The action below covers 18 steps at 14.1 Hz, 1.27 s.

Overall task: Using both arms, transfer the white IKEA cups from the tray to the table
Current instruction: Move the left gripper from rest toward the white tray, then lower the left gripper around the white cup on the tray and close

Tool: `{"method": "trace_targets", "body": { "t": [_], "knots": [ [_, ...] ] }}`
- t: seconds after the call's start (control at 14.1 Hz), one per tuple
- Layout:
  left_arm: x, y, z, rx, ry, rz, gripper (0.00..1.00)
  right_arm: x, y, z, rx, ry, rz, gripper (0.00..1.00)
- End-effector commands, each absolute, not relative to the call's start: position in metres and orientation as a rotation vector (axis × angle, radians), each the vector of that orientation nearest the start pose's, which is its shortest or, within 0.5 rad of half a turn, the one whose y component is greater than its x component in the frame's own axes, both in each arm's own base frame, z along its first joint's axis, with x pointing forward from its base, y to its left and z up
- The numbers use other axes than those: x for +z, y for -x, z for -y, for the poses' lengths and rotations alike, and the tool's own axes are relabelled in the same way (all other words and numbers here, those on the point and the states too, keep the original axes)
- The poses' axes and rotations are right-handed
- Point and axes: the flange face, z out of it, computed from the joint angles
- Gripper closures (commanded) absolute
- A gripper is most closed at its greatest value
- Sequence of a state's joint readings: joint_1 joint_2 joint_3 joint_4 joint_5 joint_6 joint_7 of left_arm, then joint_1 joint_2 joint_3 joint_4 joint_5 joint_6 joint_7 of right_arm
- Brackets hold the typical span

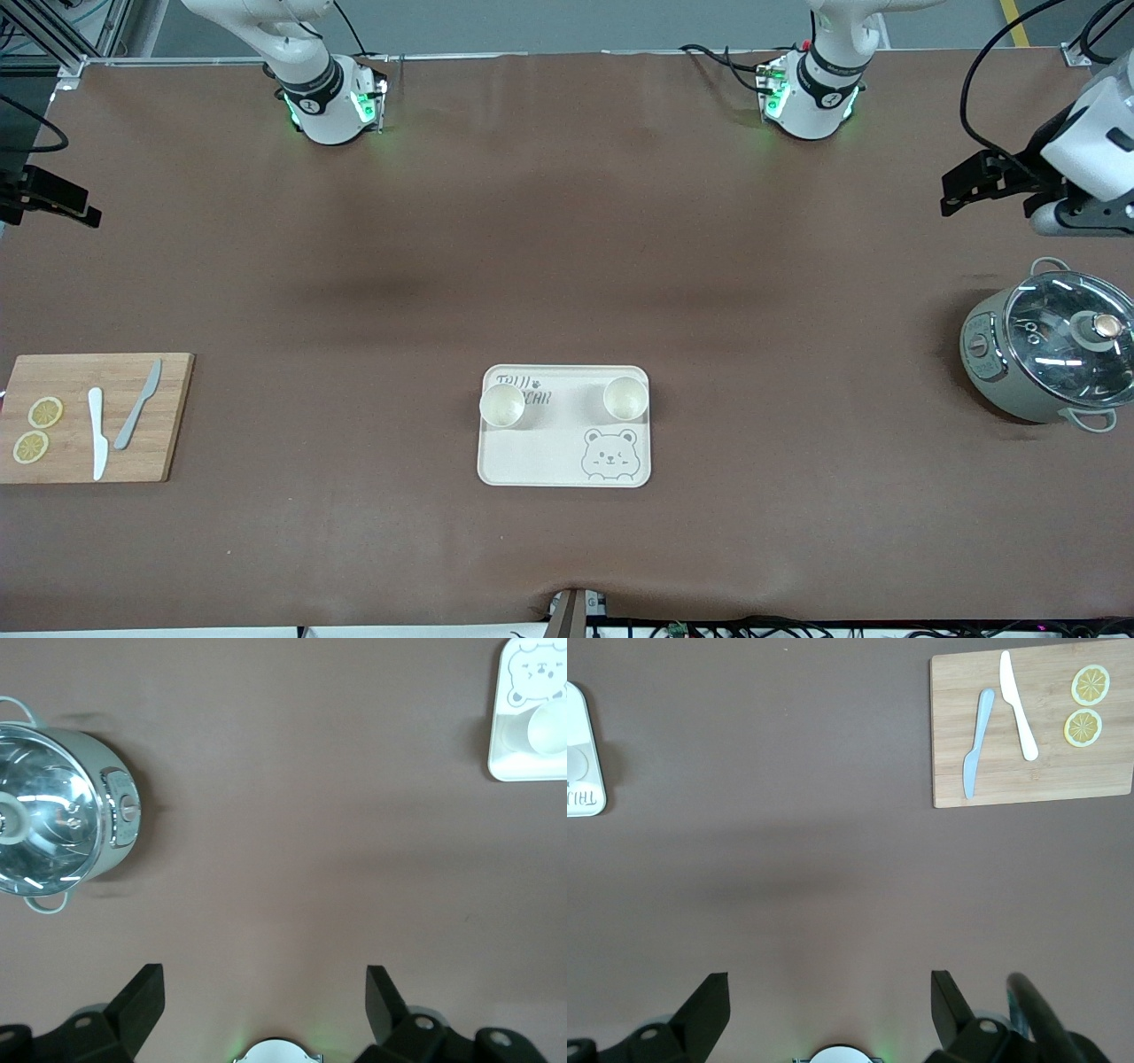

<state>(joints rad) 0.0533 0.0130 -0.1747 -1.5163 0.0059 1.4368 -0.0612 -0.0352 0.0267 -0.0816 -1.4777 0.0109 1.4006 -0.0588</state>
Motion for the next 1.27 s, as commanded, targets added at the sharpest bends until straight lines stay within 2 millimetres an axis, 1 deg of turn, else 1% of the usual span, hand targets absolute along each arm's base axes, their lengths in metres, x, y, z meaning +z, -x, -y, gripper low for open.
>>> {"method": "trace_targets", "body": {
  "t": [0.0, 0.07, 0.14, 0.42, 0.64, 0.71, 0.78, 0.92, 1.06, 1.13, 1.2],
  "knots": [
    [0.623, -0.549, 0.094, 0.137, 3.144, -0.108, 0.0, 0.642, -0.535, 0.063, 0.156, 3.114, -0.112, 0.0],
    [0.62, -0.549, 0.104, 0.145, 3.145, -0.077, 0.0, 0.642, -0.535, 0.063, 0.156, 3.114, -0.11, 0.0],
    [0.61, -0.552, 0.116, 0.171, 3.14, -0.043, 0.0, 0.642, -0.535, 0.063, 0.156, 3.114, -0.112, 0.0],
    [0.582, -0.559, 0.175, 0.171, 3.134, 0.058, 0.0, 0.642, -0.535, 0.063, 0.153, 3.114, -0.11, 0.0],
    [0.542, -0.569, 0.224, 0.18, 3.127, 0.138, 0.0, 0.643, -0.535, 0.063, 0.148, 3.115, -0.11, 0.0],
    [0.528, -0.574, 0.237, 0.171, 3.133, 0.169, 0.0, 0.643, -0.535, 0.063, 0.148, 3.115, -0.11, 0.0],
    [0.515, -0.58, 0.246, 0.157, 3.139, 0.203, 0.0, 0.642, -0.536, 0.063, 0.151, 3.115, -0.11, 0.0],
    [0.489, -0.587, 0.272, 0.133, 3.148, 0.258, 0.0, 0.643, -0.535, 0.063, 0.148, 3.115, -0.11, 0.0],
    [0.464, -0.602, 0.285, 0.073, 3.175, 0.347, 0.0, 0.643, -0.535, 0.063, 0.148, 3.115, -0.11, 0.0],
    [0.45, -0.608, 0.295, 0.045, 3.186, 0.395, 0.0, 0.643, -0.535, 0.063, 0.151, 3.115, -0.112, 0.0],
    [0.435, -0.613, 0.308, 0.023, 3.197, 0.416, 0.0, 0.642, -0.536, 0.061, 0.153, 3.115, -0.107, 0.0]
  ]
}}
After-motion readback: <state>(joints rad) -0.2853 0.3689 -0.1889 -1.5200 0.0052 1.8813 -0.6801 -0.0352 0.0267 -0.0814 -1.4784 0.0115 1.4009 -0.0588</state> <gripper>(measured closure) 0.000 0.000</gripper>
